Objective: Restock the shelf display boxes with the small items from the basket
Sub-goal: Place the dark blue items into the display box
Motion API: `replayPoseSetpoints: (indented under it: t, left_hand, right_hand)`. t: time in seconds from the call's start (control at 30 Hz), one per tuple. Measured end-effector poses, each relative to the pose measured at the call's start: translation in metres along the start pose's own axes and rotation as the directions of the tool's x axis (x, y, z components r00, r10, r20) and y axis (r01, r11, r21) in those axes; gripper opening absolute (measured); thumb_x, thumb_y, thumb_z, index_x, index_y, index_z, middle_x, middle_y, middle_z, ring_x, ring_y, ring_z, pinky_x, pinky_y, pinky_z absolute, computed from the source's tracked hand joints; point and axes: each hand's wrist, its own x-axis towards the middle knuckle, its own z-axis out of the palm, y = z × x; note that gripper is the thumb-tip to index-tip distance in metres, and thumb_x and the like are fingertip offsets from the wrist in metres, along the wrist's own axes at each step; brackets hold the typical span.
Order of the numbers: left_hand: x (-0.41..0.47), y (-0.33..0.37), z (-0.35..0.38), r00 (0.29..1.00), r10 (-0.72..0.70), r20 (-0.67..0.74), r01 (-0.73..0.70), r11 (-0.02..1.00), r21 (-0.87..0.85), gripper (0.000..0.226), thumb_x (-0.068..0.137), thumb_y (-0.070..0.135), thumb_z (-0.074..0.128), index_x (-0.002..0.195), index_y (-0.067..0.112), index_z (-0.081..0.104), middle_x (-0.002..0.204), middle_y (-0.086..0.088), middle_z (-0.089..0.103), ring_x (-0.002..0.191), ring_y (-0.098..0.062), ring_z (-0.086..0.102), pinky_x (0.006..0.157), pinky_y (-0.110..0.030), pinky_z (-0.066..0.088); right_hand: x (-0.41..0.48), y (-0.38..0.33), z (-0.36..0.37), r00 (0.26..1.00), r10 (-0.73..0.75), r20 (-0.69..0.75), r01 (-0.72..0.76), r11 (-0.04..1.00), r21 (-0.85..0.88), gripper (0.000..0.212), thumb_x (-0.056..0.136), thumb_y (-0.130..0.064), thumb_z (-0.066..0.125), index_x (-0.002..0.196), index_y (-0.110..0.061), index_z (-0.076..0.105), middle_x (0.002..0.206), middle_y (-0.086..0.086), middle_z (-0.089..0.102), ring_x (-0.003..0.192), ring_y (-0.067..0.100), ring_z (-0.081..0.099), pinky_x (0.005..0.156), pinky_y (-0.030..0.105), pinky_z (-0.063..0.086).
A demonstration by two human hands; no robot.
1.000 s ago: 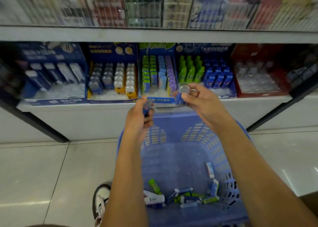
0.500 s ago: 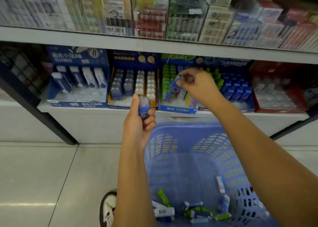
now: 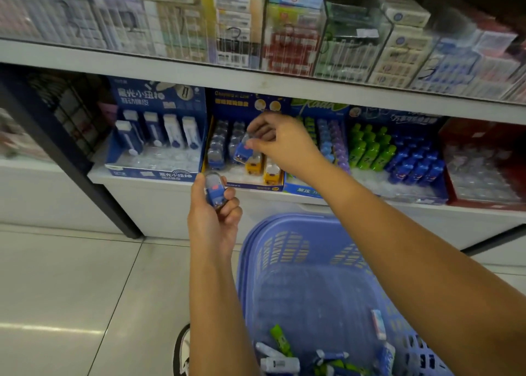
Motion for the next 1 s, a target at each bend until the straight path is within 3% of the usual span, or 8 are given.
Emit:
replayPoseSetpoints:
  t: [0.07,0.2,0.37,0.5,0.67,0.8,0.9,1.0]
  left_hand:
    - [0.001,0.004,-0.002,1.000,0.006,0.000,-0.006,1.000,-0.007,0.035,0.096,0.043,0.045,0.081,0.013,0.053,0.054,0.000,0.046,0.040,-0.006,0.028,0.033,-0.015,0.024]
    - [0.004,0.011,-0.009,0.999,0.032,-0.002,-0.032,0.999,-0.003,0.034,0.098,0.040,0.043,0.082,0.012,0.057,0.062,-0.003,0.050,0.042,-0.008,0.035,0.037,-0.016,0.030]
    - [0.007,0.014,-0.015,0.999,0.047,-0.009,-0.047,0.998,0.029,0.029,0.097,0.033,0.044,0.086,0.011,0.058,0.070,-0.003,0.053,0.050,-0.011,0.041,0.043,-0.018,0.036]
    - [0.011,0.015,-0.019,0.998,0.058,-0.009,-0.057,0.996,0.072,0.022,0.096,0.026,0.045,0.086,0.012,0.059,0.071,-0.003,0.053,0.052,-0.011,0.040,0.046,-0.018,0.036]
    - [0.015,0.006,-0.020,0.996,0.085,-0.017,-0.081,0.985,0.151,0.027,0.097,0.033,0.050,0.095,0.012,0.065,0.072,0.000,0.062,0.053,-0.008,0.047,0.049,-0.017,0.041]
    - [0.013,0.001,-0.016,0.996,0.085,-0.015,-0.078,0.962,0.260,0.028,0.095,0.038,0.053,0.094,0.015,0.070,0.075,0.003,0.064,0.053,-0.004,0.046,0.049,-0.015,0.040]
    - [0.009,0.001,-0.015,0.997,0.079,0.002,-0.077,0.960,0.268,0.030,0.096,0.039,0.052,0.093,0.014,0.068,0.074,0.002,0.064,0.053,-0.005,0.045,0.047,-0.016,0.038]
    - [0.007,0.006,-0.012,0.996,0.058,0.061,-0.069,0.978,0.196,0.031,0.099,0.035,0.044,0.092,0.013,0.065,0.066,0.000,0.061,0.049,-0.006,0.041,0.043,-0.016,0.035]
  right_hand:
    - [0.010,0.000,0.009,1.000,-0.017,0.009,0.018,0.997,-0.076,0.013,0.081,-0.014,0.071,0.091,-0.017,0.063,0.076,-0.015,0.055,0.069,0.003,0.055,0.063,0.007,0.045]
    - [0.021,0.002,0.024,0.996,-0.037,0.080,0.057,0.964,-0.261,0.016,0.081,-0.013,0.071,0.096,-0.015,0.065,0.078,-0.013,0.056,0.077,0.008,0.056,0.070,0.022,0.045]
    - [0.025,0.004,0.031,0.991,-0.029,0.131,0.082,0.904,-0.419,0.019,0.081,-0.020,0.071,0.099,-0.018,0.065,0.098,-0.001,0.068,0.099,0.019,0.059,0.095,0.043,0.044]
    - [0.024,0.007,0.033,0.988,-0.081,0.134,0.136,0.868,-0.478,0.021,0.081,-0.024,0.070,0.100,-0.016,0.067,0.104,0.002,0.067,0.107,0.024,0.052,0.098,0.039,0.038]
    - [0.020,0.010,0.034,0.982,-0.137,0.126,0.183,0.835,-0.519,0.027,0.081,-0.027,0.070,0.103,-0.013,0.069,0.108,0.008,0.062,0.109,0.027,0.047,0.093,0.038,0.036]
    - [0.020,0.003,0.034,0.971,-0.133,0.199,0.228,0.766,-0.601,0.028,0.084,-0.027,0.067,0.110,-0.015,0.066,0.115,0.007,0.057,0.114,0.026,0.045,0.092,0.034,0.035]
    - [0.008,-0.001,0.032,0.978,-0.126,0.166,0.196,0.827,-0.527,0.033,0.089,-0.022,0.062,0.121,-0.016,0.062,0.118,0.007,0.054,0.107,0.020,0.050,0.091,0.031,0.040]
    - [-0.019,-0.010,0.027,0.979,-0.066,0.192,0.089,0.989,-0.114,0.028,0.090,-0.023,0.062,0.117,-0.018,0.065,0.099,-0.007,0.064,0.083,0.002,0.059,0.079,0.014,0.047]
